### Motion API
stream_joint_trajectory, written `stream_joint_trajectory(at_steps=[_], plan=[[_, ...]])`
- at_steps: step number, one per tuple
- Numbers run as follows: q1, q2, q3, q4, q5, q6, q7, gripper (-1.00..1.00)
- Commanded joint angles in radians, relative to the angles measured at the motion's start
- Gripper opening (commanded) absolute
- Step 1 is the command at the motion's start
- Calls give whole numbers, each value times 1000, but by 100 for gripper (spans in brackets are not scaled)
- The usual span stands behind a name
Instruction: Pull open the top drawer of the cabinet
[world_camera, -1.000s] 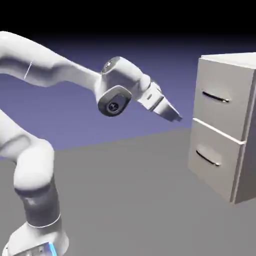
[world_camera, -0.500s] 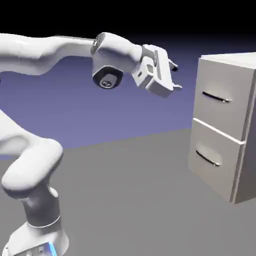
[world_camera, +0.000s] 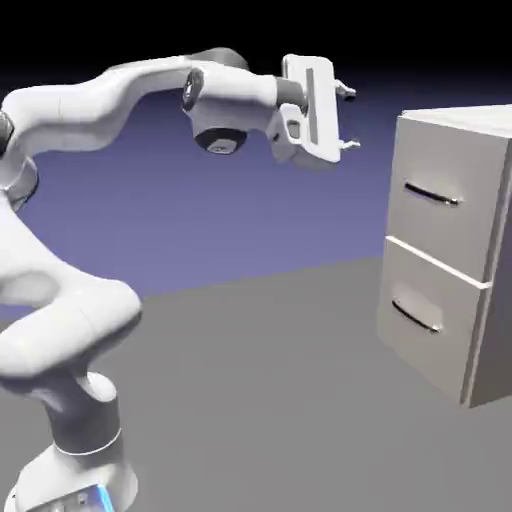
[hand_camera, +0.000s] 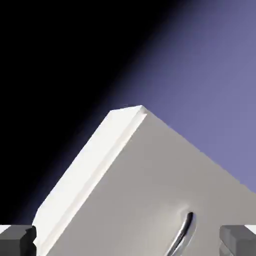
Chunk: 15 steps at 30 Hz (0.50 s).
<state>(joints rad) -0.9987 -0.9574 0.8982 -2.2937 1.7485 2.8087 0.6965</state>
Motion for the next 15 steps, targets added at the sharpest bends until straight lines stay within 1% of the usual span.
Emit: stream_joint_trajectory(at_steps=[1,15], plan=[[-25,-10,22,13,44,-6,-1,0],[-377,-145,335,193,652,-85,-17,0]])
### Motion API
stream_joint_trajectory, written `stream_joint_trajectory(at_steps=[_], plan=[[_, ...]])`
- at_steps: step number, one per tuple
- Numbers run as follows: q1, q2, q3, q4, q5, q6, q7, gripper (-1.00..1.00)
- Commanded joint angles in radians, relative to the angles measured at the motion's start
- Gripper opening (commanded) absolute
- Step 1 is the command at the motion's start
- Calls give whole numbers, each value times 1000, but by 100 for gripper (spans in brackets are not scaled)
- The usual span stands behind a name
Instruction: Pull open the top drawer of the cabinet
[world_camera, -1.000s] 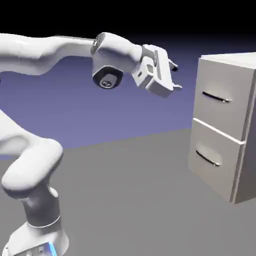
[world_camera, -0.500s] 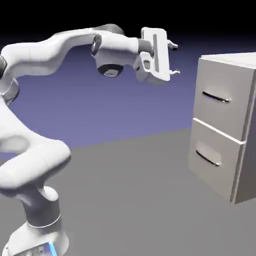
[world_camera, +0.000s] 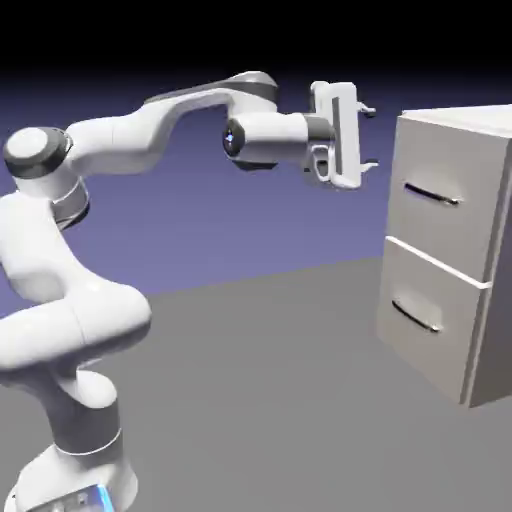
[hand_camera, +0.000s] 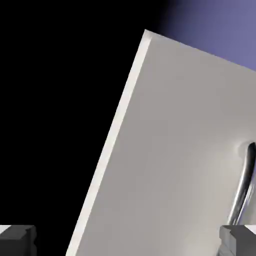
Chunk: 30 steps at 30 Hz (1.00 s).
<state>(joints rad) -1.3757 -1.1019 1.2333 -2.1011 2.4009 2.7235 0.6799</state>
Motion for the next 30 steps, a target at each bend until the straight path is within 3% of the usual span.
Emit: stream_joint_trajectory(at_steps=[1,11,18,19,30], plan=[[-25,-10,22,13,44,-6,-1,0],[-274,-105,243,140,473,-62,-12,0],[-435,-117,305,338,467,-15,20,0],[-435,-117,305,338,467,-15,20,-100],[-130,-112,183,-24,468,-91,-21,-100]])
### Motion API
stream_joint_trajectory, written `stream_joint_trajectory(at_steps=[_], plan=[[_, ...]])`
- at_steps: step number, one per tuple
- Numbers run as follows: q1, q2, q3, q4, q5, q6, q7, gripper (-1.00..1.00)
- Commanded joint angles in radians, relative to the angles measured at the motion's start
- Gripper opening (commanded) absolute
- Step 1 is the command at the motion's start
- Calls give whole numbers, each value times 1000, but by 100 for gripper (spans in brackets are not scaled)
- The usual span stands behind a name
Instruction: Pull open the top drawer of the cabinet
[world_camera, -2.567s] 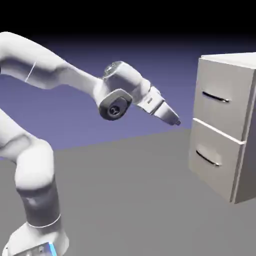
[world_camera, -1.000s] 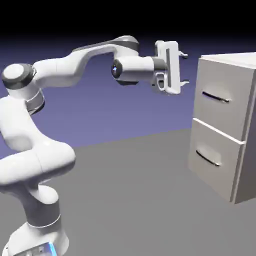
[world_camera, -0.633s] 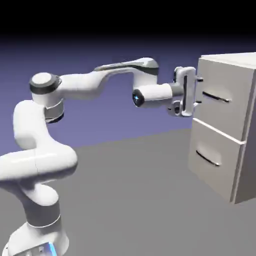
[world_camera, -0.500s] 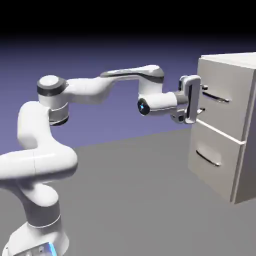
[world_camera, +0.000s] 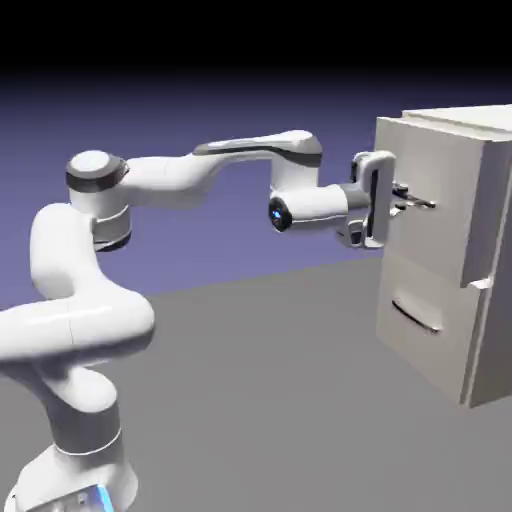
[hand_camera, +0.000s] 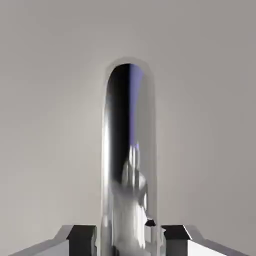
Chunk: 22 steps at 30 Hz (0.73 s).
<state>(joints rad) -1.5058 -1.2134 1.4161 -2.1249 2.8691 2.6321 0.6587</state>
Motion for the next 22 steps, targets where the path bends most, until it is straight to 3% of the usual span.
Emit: stream_joint_trajectory(at_steps=[1,18,19,22], plan=[[34,-2,-14,-36,-3,-4,-2,-100],[639,-111,-253,-555,-101,61,19,-100],[639,-111,-253,-555,-101,61,19,100],[711,-131,-276,-597,-120,92,28,100]])
